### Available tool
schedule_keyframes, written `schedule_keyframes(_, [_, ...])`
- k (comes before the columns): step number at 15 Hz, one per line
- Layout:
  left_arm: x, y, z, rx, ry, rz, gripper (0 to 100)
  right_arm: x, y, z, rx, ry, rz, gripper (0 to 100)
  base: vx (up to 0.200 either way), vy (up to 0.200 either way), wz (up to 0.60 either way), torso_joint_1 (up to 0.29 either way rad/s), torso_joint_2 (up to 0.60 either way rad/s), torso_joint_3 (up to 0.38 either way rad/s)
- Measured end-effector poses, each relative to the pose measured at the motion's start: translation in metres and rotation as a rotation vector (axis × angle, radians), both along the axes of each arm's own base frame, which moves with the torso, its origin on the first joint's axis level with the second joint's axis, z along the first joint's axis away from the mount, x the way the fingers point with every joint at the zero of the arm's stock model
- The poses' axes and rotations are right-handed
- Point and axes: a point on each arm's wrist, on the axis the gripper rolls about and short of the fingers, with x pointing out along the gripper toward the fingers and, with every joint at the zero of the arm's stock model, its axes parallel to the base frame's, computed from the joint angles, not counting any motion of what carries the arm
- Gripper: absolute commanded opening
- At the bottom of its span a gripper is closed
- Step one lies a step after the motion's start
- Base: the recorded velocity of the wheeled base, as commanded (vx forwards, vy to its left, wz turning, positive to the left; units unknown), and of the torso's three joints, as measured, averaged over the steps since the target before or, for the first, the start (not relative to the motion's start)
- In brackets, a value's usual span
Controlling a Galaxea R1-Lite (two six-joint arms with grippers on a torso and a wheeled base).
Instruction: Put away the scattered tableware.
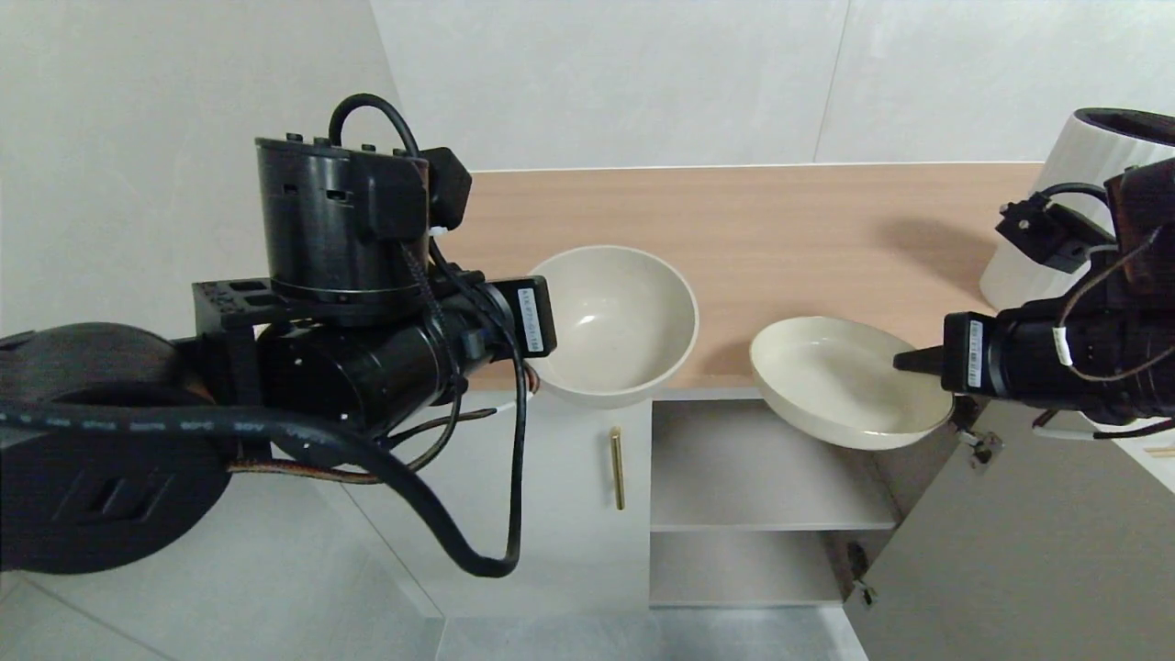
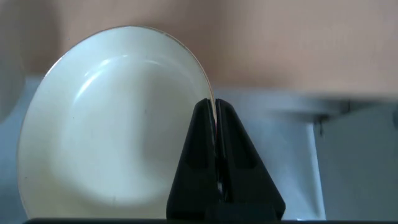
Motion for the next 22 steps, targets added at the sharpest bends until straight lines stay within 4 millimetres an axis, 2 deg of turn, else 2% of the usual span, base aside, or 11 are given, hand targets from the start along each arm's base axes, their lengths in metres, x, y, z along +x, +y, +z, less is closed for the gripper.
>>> schedule_keyframes(3, [-0.008, -0.002, -0.008, 0.017, 0.023, -0.021, 0, -0.010, -0.003, -0.011, -0.013, 0.043, 0.025, 0, 0.000, 0.000, 0.00, 0.000, 0.00, 0.000])
schedule_keyframes(5, [-0.012, -0.009, -0.014, 0.031, 0.039, -0.046, 0, -0.011, -0.004, -0.020, -0.029, 0.074, 0.030, 0, -0.200, 0.000, 0.00, 0.000, 0.00, 0.000])
schedule_keyframes(8, [-0.012, -0.016, -0.023, 0.052, 0.061, -0.063, 0, -0.009, -0.003, -0.029, -0.053, 0.095, 0.040, 0, 0.000, 0.000, 0.00, 0.000, 0.00, 0.000])
schedule_keyframes(15, [-0.010, -0.019, -0.028, 0.064, 0.073, -0.065, 0, 0.005, -0.005, -0.041, -0.078, 0.106, 0.015, 0, 0.000, 0.000, 0.00, 0.000, 0.00, 0.000])
schedule_keyframes(22, [-0.015, -0.021, -0.032, 0.076, 0.081, -0.083, 0, 0.011, -0.005, -0.050, -0.098, 0.133, 0.013, 0, 0.000, 0.000, 0.00, -0.164, 0.38, 0.203])
